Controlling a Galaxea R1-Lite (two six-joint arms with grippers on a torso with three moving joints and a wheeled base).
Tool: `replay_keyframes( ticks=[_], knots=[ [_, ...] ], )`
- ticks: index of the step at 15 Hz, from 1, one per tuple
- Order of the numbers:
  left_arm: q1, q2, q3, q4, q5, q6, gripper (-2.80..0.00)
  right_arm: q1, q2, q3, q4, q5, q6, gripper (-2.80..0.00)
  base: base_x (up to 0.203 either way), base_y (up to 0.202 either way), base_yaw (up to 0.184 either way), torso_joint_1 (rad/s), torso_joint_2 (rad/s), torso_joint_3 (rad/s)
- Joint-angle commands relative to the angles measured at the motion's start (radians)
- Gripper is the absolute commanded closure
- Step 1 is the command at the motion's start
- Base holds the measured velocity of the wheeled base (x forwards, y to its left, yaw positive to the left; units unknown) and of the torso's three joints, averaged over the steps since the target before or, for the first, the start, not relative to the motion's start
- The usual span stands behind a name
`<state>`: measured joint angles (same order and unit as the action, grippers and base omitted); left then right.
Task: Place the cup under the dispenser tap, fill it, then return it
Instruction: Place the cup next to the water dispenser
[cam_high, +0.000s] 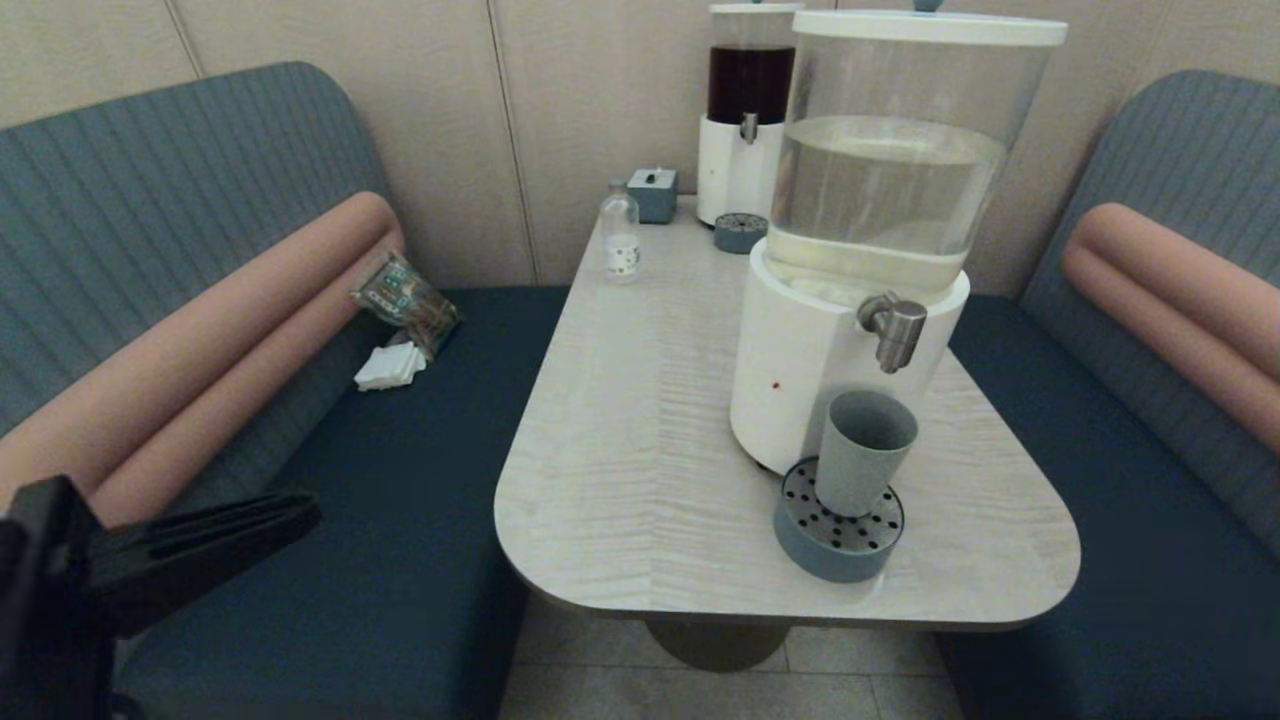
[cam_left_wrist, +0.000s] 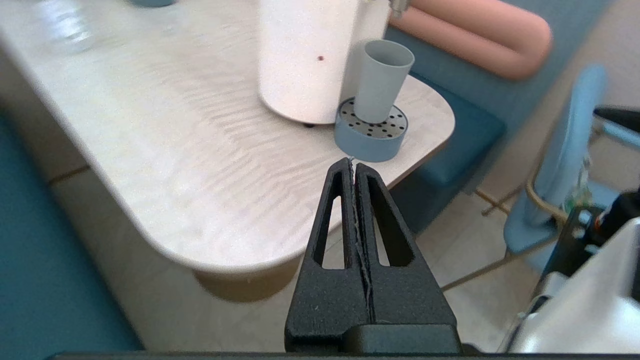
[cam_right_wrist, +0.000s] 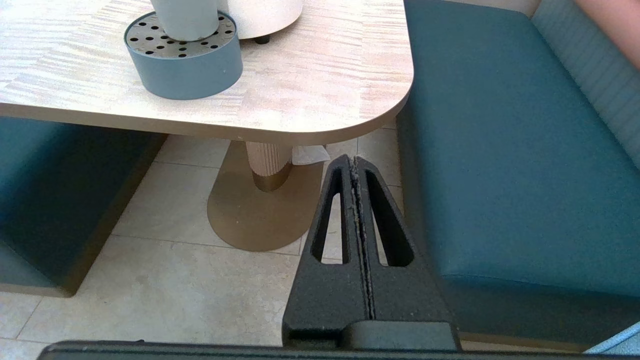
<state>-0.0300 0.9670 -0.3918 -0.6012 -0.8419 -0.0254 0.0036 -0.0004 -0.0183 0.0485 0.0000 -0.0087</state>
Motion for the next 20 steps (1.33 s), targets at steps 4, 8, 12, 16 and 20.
replay_keyframes(
  ticks=[4, 8, 12, 16, 20],
  knots=[
    [-0.141, 0.417, 0.017, -0.457, -0.021, 0.030, 0.00, -0.001, 0.000, 0.000, 0.001, 0.000, 0.000, 0.00, 0.000, 0.000, 0.000, 0.000, 0.00, 0.000],
    [-0.227, 0.578, 0.016, -0.665, 0.006, 0.055, 0.00, -0.001, 0.000, 0.000, 0.001, 0.000, 0.000, 0.00, 0.000, 0.000, 0.000, 0.000, 0.00, 0.000],
    [-0.264, 0.607, 0.011, -0.715, 0.038, 0.058, -2.80, 0.000, 0.000, 0.000, 0.001, 0.000, 0.000, 0.00, 0.000, 0.000, 0.000, 0.000, 0.00, 0.000],
    [-0.286, 0.638, 0.008, -0.716, 0.037, 0.060, -2.80, 0.001, 0.000, 0.000, 0.001, 0.000, 0.000, 0.00, 0.000, 0.000, 0.000, 0.000, 0.00, 0.000],
    [-0.345, 0.795, -0.051, -0.743, 0.037, 0.160, -2.80, -0.001, 0.000, 0.000, 0.001, 0.000, 0.000, 0.00, 0.000, 0.000, 0.000, 0.000, 0.00, 0.000]
  ],
)
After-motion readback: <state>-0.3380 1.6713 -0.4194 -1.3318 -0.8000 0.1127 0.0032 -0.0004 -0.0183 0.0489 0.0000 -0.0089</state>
